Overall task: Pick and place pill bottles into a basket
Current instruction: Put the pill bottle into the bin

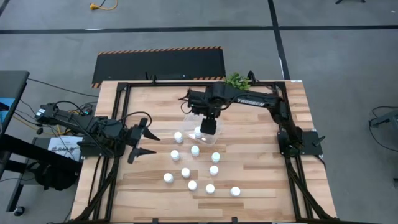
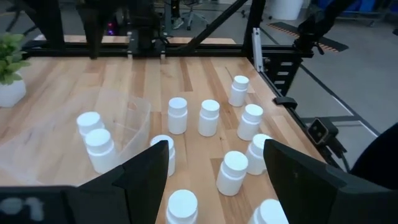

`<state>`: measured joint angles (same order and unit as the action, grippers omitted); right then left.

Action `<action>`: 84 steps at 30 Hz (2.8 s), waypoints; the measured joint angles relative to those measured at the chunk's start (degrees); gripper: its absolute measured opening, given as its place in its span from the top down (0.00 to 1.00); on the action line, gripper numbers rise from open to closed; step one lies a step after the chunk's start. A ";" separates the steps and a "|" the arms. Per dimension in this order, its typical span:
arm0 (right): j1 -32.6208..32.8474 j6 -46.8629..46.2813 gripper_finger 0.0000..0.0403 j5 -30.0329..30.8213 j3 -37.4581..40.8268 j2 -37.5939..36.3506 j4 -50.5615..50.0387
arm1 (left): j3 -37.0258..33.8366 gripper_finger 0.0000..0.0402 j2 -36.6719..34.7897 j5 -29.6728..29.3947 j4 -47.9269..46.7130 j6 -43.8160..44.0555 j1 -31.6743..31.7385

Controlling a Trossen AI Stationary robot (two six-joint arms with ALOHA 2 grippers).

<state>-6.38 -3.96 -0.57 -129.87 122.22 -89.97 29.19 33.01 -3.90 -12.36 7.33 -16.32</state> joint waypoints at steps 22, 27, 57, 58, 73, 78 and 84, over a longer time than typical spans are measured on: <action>26.87 -19.14 0.57 -8.02 0.84 -11.57 -0.04 | 0.00 0.37 0.00 6.40 -0.93 0.42 0.00; 33.88 -22.69 0.55 -6.74 1.58 -11.13 0.02 | 0.00 0.37 0.00 6.38 -1.11 0.39 0.00; 50.87 -60.42 0.38 0.49 20.74 -11.36 4.38 | 0.00 0.37 0.00 4.61 -1.85 2.45 0.00; 50.68 -59.36 0.38 0.47 21.25 -11.36 5.10 | 0.00 0.37 0.00 4.61 -2.12 2.44 0.02; 43.69 -50.41 0.38 -3.80 26.74 -11.33 15.63 | 0.00 0.37 0.00 4.59 -2.78 -0.09 0.00; 43.75 -49.51 0.38 -4.02 27.93 -11.33 15.55 | 0.00 0.37 0.00 4.59 -2.78 -0.09 0.00; 44.96 -49.55 0.38 -4.10 30.52 -11.33 16.43 | 0.00 0.37 0.00 4.59 -2.75 -0.11 0.01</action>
<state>38.58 -53.52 -4.67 -99.35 110.89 -73.54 29.19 33.01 0.69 -15.11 7.22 -16.31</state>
